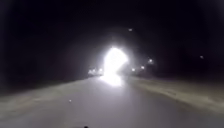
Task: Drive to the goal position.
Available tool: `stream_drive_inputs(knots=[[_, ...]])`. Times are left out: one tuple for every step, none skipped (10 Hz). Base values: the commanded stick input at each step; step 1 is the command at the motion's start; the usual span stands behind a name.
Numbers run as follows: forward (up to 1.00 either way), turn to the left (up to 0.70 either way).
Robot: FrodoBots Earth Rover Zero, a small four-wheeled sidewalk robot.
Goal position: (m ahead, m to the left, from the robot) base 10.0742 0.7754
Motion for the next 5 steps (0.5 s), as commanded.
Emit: stream_drive_inputs(knots=[[1.00, 0.18], [1.00, 0.16], [1.00, 0.16], [1.00, 0.16], [1.00, 0.12]])
